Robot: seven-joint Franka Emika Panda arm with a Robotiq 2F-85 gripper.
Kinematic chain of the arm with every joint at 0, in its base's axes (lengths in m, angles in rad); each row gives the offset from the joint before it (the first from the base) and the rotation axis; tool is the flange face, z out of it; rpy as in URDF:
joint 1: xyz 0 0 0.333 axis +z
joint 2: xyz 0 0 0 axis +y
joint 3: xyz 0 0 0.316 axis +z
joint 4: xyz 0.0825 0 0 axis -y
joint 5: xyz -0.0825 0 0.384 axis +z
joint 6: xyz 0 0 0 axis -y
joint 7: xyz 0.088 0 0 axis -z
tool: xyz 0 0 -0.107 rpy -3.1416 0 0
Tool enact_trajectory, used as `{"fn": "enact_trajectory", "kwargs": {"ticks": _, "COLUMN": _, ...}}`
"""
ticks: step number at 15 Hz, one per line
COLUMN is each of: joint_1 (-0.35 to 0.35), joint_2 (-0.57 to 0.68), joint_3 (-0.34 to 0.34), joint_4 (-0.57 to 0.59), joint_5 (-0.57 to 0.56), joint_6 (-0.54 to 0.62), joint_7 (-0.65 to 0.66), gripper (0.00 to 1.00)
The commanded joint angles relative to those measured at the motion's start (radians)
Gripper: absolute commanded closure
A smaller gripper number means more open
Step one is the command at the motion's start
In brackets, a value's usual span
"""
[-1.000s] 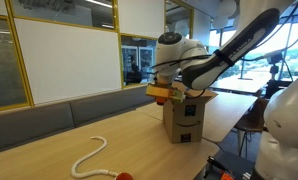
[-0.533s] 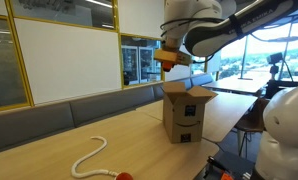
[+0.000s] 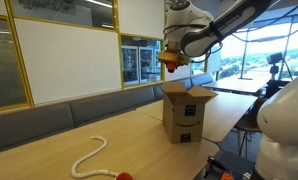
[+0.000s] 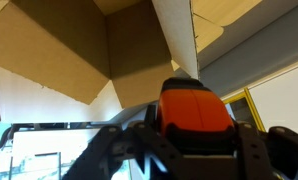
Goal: Move the box to the right, place the objects on the table inside the box
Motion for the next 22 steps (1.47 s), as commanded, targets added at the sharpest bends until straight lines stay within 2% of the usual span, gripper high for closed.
{"fn": "enact_trajectory", "kwargs": {"ticks": 1, "joint_1": -0.061, "joint_2": 0.167, "joint_3": -0.030, "joint_4": 0.087, "joint_5": -0.030, "joint_6": 0.112, "joint_7": -0.002, "gripper": 0.68}}
{"fn": "enact_trajectory", "kwargs": {"ticks": 7, "joint_1": -0.111, "joint_2": 0.368, "joint_3": -0.081, "joint_4": 0.176, "joint_5": -0.027, "joint_6": 0.189, "joint_7": -0.007, "gripper": 0.68}}
{"fn": "enact_trajectory", "kwargs": {"ticks": 17, "joint_1": -0.104, "joint_2": 0.568, "joint_3": -0.194, "joint_4": 0.244, "joint_5": 0.036, "joint_6": 0.244, "joint_7": -0.047, "gripper": 0.68}}
{"fn": "enact_trajectory", "kwargs": {"ticks": 18, "joint_1": -0.102, "joint_2": 0.581, "joint_3": -0.201, "joint_4": 0.247, "joint_5": 0.056, "joint_6": 0.251, "joint_7": -0.061, "gripper": 0.18}}
{"fn": "enact_trajectory", "kwargs": {"ticks": 19, "joint_1": -0.101, "joint_2": 0.589, "joint_3": -0.206, "joint_4": 0.249, "joint_5": 0.067, "joint_6": 0.254, "joint_7": -0.065, "gripper": 0.18}}
{"fn": "enact_trajectory", "kwargs": {"ticks": 22, "joint_1": -0.096, "joint_2": 0.600, "joint_3": -0.215, "joint_4": 0.255, "joint_5": 0.109, "joint_6": 0.256, "joint_7": -0.095, "gripper": 0.00}}
